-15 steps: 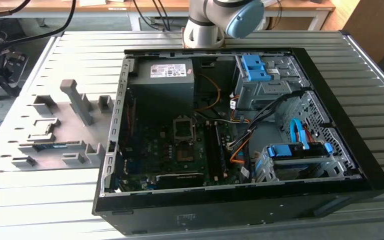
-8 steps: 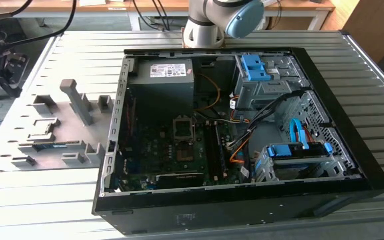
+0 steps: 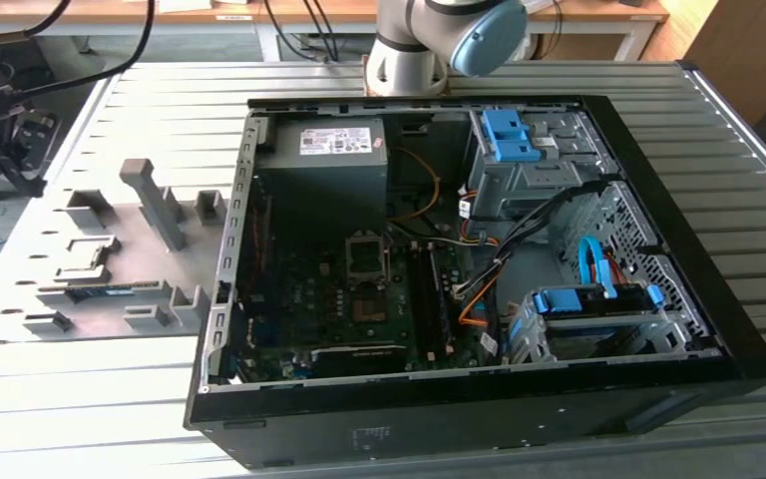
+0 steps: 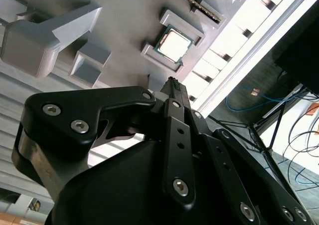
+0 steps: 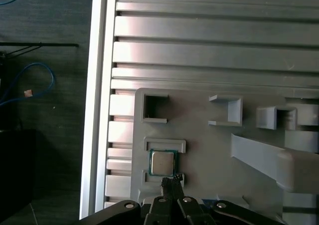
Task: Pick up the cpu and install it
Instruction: 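Reach for the cpu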
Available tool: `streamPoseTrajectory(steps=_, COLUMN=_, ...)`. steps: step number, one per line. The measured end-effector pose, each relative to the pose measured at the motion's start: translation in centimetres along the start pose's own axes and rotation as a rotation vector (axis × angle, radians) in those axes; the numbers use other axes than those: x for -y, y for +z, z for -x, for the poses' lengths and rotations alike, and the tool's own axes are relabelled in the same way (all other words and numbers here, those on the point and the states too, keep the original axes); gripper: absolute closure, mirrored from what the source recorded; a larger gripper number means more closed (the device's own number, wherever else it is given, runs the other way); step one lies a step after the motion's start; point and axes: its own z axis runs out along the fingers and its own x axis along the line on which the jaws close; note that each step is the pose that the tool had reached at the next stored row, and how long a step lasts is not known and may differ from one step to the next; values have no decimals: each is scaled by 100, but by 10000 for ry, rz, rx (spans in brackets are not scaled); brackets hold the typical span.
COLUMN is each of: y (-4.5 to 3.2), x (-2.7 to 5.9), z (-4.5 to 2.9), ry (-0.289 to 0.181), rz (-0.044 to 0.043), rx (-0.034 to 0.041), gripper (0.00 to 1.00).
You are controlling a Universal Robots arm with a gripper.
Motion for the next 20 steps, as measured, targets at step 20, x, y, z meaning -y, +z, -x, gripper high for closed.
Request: streamPoseTrajectory(steps=20, y=109, x=4, z=2, ry=0, rz=0, rx=0, gripper=90)
